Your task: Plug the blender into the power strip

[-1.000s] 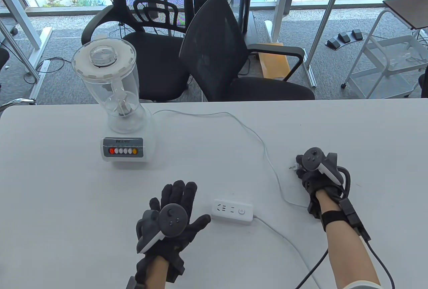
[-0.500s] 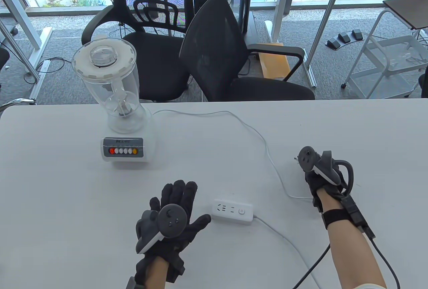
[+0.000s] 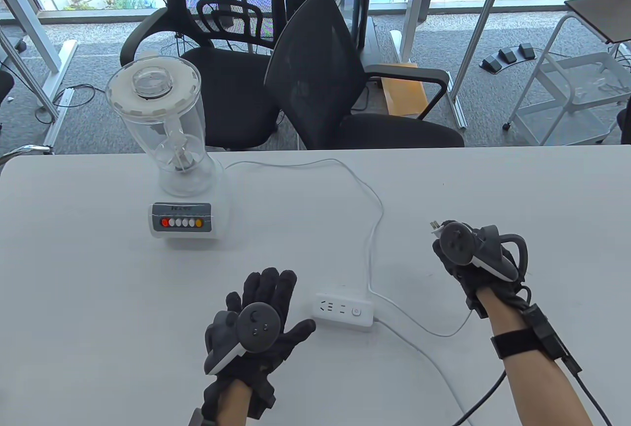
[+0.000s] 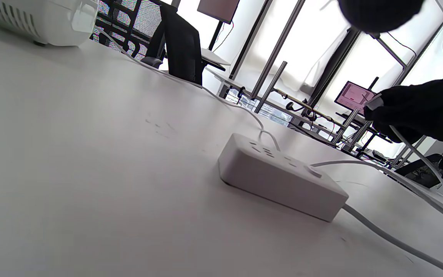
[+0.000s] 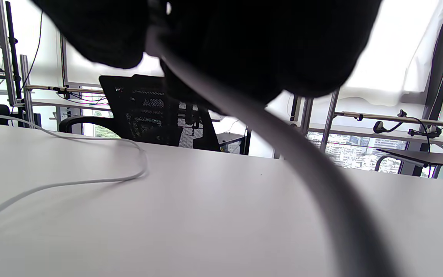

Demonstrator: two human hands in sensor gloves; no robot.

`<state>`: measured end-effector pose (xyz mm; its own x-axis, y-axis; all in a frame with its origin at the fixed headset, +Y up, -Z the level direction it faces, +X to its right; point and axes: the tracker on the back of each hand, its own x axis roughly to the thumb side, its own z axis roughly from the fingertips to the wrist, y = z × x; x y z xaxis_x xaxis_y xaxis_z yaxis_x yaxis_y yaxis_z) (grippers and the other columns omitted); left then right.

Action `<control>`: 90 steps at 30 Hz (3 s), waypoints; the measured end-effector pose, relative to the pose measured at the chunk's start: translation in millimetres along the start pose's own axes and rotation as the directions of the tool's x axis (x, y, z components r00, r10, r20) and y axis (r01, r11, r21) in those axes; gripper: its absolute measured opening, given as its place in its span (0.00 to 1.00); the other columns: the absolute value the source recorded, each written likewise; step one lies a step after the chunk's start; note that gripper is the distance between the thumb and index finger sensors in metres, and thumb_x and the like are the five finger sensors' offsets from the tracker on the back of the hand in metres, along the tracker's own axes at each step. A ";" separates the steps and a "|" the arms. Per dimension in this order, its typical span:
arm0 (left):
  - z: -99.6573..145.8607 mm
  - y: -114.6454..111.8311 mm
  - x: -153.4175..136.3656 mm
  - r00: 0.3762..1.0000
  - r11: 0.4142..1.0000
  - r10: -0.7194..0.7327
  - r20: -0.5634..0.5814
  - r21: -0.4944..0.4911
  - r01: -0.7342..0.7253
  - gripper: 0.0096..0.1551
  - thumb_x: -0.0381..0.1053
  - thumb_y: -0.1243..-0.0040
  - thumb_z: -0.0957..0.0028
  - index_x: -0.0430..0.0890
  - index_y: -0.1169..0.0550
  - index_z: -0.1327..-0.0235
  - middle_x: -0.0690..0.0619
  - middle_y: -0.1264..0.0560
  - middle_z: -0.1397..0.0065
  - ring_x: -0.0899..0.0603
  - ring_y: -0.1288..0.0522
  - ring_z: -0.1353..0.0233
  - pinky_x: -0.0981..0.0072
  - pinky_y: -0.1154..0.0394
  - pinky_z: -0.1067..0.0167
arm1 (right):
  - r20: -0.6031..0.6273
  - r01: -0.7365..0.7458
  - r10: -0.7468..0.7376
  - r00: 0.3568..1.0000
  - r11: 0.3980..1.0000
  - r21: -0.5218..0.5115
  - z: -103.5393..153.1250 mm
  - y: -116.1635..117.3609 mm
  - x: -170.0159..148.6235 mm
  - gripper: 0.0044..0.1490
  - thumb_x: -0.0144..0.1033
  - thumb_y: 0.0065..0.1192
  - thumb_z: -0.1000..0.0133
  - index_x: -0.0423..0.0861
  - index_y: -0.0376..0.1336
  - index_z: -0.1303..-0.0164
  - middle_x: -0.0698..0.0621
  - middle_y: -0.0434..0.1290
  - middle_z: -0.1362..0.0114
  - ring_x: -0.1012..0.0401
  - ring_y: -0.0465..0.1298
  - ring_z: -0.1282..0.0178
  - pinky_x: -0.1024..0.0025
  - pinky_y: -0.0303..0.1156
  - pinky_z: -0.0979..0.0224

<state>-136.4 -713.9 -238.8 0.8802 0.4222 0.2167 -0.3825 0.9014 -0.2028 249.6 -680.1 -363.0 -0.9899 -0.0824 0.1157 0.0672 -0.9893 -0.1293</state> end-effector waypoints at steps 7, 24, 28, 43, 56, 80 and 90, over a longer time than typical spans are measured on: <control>-0.3 -1.8 3.2 1.000 1.000 -0.003 0.013 -0.004 0.003 0.56 0.77 0.53 0.51 0.59 0.59 0.17 0.43 0.58 0.09 0.28 0.59 0.11 0.19 0.58 0.27 | 0.022 0.096 -0.094 0.995 0.977 -0.192 21.4 -34.3 2.0 0.34 0.52 0.67 0.49 0.43 0.68 0.38 0.52 0.81 0.49 0.60 0.84 0.63 0.66 0.80 0.60; -10.3 -28.1 17.8 0.995 0.988 -0.085 0.049 -0.122 0.090 0.53 0.76 0.52 0.51 0.57 0.49 0.14 0.42 0.54 0.08 0.28 0.56 0.11 0.20 0.56 0.27 | 0.297 0.397 -0.281 0.913 0.781 -0.482 87.2 -93.6 36.5 0.33 0.51 0.70 0.50 0.46 0.71 0.39 0.54 0.82 0.56 0.62 0.85 0.66 0.67 0.81 0.63; -14.4 -36.8 19.3 0.993 0.979 -0.109 0.056 -0.168 0.117 0.51 0.75 0.51 0.50 0.56 0.46 0.14 0.44 0.53 0.08 0.28 0.55 0.11 0.20 0.56 0.27 | 0.318 0.384 -0.242 0.917 0.755 -0.531 99.7 -96.1 45.6 0.34 0.51 0.71 0.51 0.44 0.73 0.40 0.54 0.84 0.61 0.62 0.86 0.72 0.68 0.82 0.68; -30.8 -64.0 16.1 0.989 0.946 -0.137 0.055 -0.290 0.147 0.49 0.73 0.50 0.49 0.56 0.46 0.15 0.54 0.54 0.08 0.31 0.53 0.10 0.21 0.56 0.26 | 0.307 0.171 0.036 0.951 0.768 -0.618 119.8 -106.0 79.1 0.34 0.46 0.65 0.49 0.43 0.71 0.35 0.51 0.87 0.69 0.64 0.86 0.79 0.70 0.82 0.73; -31.8 -63.2 15.0 0.991 0.942 -0.129 0.048 -0.305 0.137 0.49 0.73 0.51 0.49 0.57 0.46 0.15 0.54 0.54 0.08 0.31 0.53 0.10 0.21 0.56 0.26 | 0.436 -0.184 0.403 0.805 0.868 -0.462 96.3 -69.2 144.2 0.32 0.47 0.60 0.45 0.50 0.69 0.31 0.36 0.73 0.26 0.50 0.84 0.43 0.61 0.81 0.54; -33.4 -62.0 13.7 0.992 0.937 -0.113 0.047 -0.327 0.122 0.50 0.73 0.51 0.49 0.56 0.47 0.15 0.51 0.55 0.08 0.30 0.53 0.10 0.21 0.56 0.26 | 0.684 -0.421 0.392 0.615 0.897 -0.135 57.1 -8.1 207.4 0.36 0.38 0.70 0.54 0.52 0.69 0.31 0.49 0.81 0.44 0.64 0.84 0.69 0.75 0.81 0.71; -33.7 -61.7 13.4 0.993 0.937 -0.112 0.047 -0.329 0.122 0.50 0.73 0.51 0.49 0.56 0.46 0.15 0.51 0.55 0.08 0.30 0.53 0.10 0.21 0.56 0.26 | 0.715 -0.404 0.322 0.620 0.913 -0.061 48.5 0.0 219.6 0.33 0.38 0.77 0.58 0.52 0.74 0.38 0.48 0.84 0.47 0.66 0.85 0.76 0.80 0.80 0.79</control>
<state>-91.5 -767.1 -255.6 0.9033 0.3224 0.2829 -0.1588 0.8641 -0.4775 38.3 -704.0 -289.8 -0.5029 -0.4561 0.7342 0.4533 -0.8624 -0.2253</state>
